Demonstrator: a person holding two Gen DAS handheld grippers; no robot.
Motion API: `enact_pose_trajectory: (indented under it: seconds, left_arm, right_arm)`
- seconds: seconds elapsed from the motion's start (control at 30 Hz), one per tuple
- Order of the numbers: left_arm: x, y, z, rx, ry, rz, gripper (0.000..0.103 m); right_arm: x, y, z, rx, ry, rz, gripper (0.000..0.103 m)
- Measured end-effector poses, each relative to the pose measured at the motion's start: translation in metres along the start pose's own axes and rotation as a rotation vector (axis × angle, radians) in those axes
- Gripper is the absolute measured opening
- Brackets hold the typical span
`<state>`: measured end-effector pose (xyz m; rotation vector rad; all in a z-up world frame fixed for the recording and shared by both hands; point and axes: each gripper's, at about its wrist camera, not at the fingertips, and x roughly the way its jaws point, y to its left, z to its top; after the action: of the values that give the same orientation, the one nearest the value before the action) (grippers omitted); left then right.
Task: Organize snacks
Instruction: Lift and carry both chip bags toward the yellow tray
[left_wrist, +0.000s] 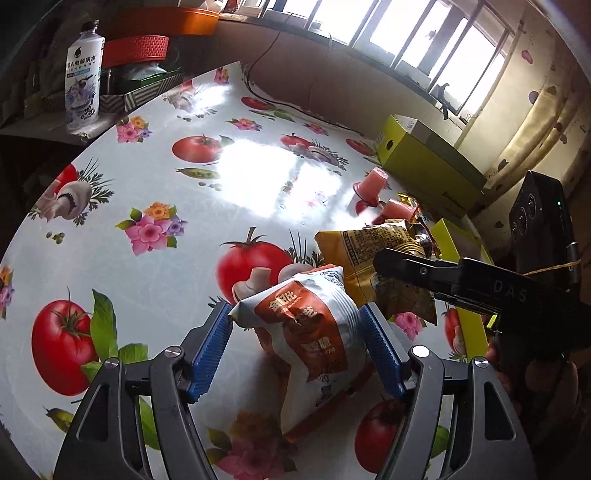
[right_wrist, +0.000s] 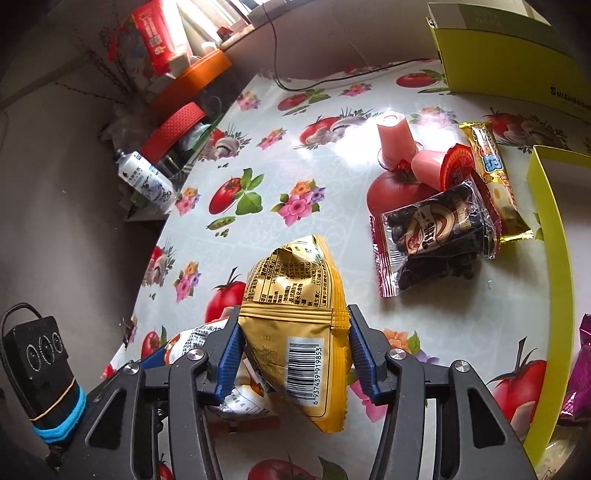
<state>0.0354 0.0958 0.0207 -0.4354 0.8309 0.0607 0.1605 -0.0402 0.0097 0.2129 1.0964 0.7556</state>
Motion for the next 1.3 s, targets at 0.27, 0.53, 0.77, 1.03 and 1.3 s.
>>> enact_pose_trajectory:
  seconds: [0.27, 0.53, 0.77, 1.03, 1.3]
  left_arm:
    - [0.007, 0.006, -0.003, -0.064, 0.049, -0.006, 0.071]
    - [0.025, -0.001, -0.002, -0.022, 0.078, -0.028, 0.068]
    - [0.016, -0.011, -0.004, 0.061, 0.046, -0.008, 0.057]
    - [0.001, -0.021, 0.004, 0.118, -0.007, 0.029, 0.056]
    - [-0.011, -0.039, 0.010, 0.172, -0.042, 0.031, 0.056]
  right_arm:
    - [-0.007, -0.004, -0.004, -0.006, -0.025, -0.012, 0.046]
    - [-0.026, -0.007, -0.015, -0.005, -0.058, -0.028, 0.045]
    - [-0.047, -0.006, -0.021, -0.016, -0.099, -0.024, 0.045]
    - [-0.072, -0.003, -0.032, -0.028, -0.141, -0.025, 0.045]
    - [-0.100, -0.002, -0.042, -0.032, -0.187, -0.030, 0.045]
